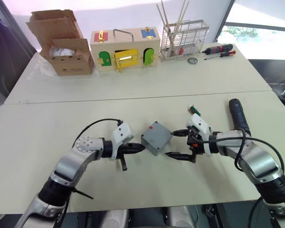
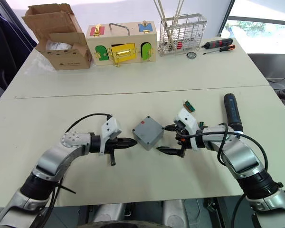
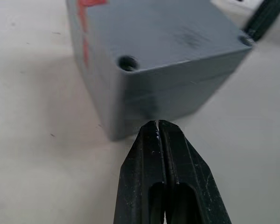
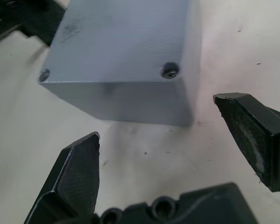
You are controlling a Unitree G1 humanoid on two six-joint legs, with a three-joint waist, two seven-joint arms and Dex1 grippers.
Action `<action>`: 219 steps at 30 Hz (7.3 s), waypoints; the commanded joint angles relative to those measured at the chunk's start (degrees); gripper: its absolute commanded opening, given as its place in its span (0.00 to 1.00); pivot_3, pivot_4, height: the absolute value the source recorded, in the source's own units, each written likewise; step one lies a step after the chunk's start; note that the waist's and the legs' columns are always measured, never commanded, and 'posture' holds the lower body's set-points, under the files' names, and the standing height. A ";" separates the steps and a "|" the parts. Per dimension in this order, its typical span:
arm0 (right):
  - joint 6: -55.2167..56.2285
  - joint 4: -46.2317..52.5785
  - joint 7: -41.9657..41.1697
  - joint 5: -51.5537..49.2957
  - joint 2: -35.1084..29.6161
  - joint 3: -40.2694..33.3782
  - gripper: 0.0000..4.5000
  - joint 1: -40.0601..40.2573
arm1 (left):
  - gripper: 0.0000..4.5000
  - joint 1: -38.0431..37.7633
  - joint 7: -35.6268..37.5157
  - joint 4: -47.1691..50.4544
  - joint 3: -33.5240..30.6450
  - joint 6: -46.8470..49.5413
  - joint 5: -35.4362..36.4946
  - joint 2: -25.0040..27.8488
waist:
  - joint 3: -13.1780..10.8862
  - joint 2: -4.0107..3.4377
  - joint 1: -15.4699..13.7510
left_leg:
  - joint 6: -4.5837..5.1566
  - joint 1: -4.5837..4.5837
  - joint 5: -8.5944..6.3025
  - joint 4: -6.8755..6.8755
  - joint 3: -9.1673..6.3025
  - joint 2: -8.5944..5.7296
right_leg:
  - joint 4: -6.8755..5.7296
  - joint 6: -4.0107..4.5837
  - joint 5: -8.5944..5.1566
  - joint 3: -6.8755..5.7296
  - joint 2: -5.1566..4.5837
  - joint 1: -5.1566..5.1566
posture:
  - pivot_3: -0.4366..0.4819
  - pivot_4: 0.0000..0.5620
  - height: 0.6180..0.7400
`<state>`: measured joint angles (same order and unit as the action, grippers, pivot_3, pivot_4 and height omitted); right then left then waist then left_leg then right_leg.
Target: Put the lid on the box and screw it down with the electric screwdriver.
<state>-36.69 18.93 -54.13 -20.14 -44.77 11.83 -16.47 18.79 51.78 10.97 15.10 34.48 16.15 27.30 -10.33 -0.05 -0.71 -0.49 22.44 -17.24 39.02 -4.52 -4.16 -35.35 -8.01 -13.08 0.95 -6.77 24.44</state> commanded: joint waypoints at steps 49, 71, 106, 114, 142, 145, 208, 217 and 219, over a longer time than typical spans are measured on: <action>-11.34 -4.86 16.08 -15.49 3.85 -34.11 1.00 -0.36 | 0.00 -2.10 1.53 9.04 -13.07 2.47 7.82 12.16 | 0.02 0.09 0.16 | 0.29 -0.03 -0.17 0.00 0.05 0.05 | -0.04 0.00 0.01 0.05 0.01 0.00 | 0.48 0.27 1.00; 16.70 -33.78 13.55 4.23 10.08 -16.71 0.70 -11.87 | 0.00 3.62 0.41 12.41 -18.19 7.80 15.65 16.86 | 0.01 0.06 1.50 | 0.02 -0.01 -0.03 -0.11 0.15 0.02 | 0.01 0.00 0.00 0.13 0.00 0.10 | 0.48 0.27 1.00; 18.14 -33.19 17.06 4.01 13.21 -19.72 0.00 -12.23 | 0.00 4.30 -2.86 14.06 -12.24 8.64 16.17 11.30 | 0.01 0.05 1.44 | -0.01 -0.01 -0.01 -0.08 0.16 0.01 | -0.02 0.00 0.00 0.14 0.00 0.09 | 0.48 0.27 1.00; 16.29 -27.24 17.79 2.16 13.05 -21.83 0.00 -11.49 | 0.00 4.73 -2.53 13.15 -11.60 7.95 15.87 10.87 | 0.01 0.05 1.43 | -0.01 -0.01 -0.01 -0.08 0.16 0.01 | -0.02 0.00 0.00 0.14 0.00 0.09 | 0.48 0.27 1.00; -1.13 -2.53 10.60 -11.33 13.57 -12.51 0.00 -3.17 | 0.00 -1.34 -1.27 19.59 -14.39 11.97 21.31 17.38 | 0.02 0.05 1.32 | 0.02 -0.01 -0.02 -0.06 0.08 0.01 | -0.01 0.00 0.00 0.13 0.00 0.06 | 0.48 0.27 1.00; -0.32 -3.97 10.37 -10.66 13.93 -11.80 0.00 -3.69 | 0.00 -1.34 -1.52 19.53 -14.21 11.89 21.21 17.20 | 0.02 0.05 1.35 | 0.02 -0.01 -0.02 -0.06 0.08 0.01 | -0.01 0.00 0.00 0.12 0.00 0.07 | 0.48 0.27 1.00; -14.22 -79.29 -25.07 23.89 -13.96 18.53 0.99 -52.37 | 0.00 -0.46 -8.61 30.31 -4.41 9.56 18.72 6.66 | -0.06 -0.12 1.23 | 0.25 0.04 -0.17 0.05 0.68 0.03 | 0.08 -0.05 -0.01 0.44 -0.07 0.20 | 0.48 0.27 1.00; -7.93 -90.08 -25.72 32.00 -8.03 18.69 0.94 -53.55 | 0.00 -1.84 -11.99 31.17 -3.84 10.06 18.65 6.74 | -0.04 -0.15 1.51 | 0.21 0.01 -0.16 0.05 0.65 -0.01 | 0.05 -0.05 -0.01 0.43 -0.06 0.19 | 0.48 0.27 1.00; -7.41 -91.18 -25.11 32.85 -7.07 17.90 0.84 -53.58 | 0.00 -1.77 -12.23 31.02 -3.91 10.11 18.77 6.82 | -0.04 -0.15 1.44 | 0.21 0.01 -0.16 0.05 0.65 -0.02 | 0.05 -0.05 -0.01 0.43 -0.05 0.19 | 0.48 0.27 1.00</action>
<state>-44.61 -70.84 -79.44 11.46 -52.38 30.63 -69.28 16.77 39.80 39.80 12.05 44.67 34.40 34.10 -10.37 -0.20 0.73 -0.29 22.46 -17.39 39.07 -3.88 -4.18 -35.31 -8.06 -13.09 1.37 -6.82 24.63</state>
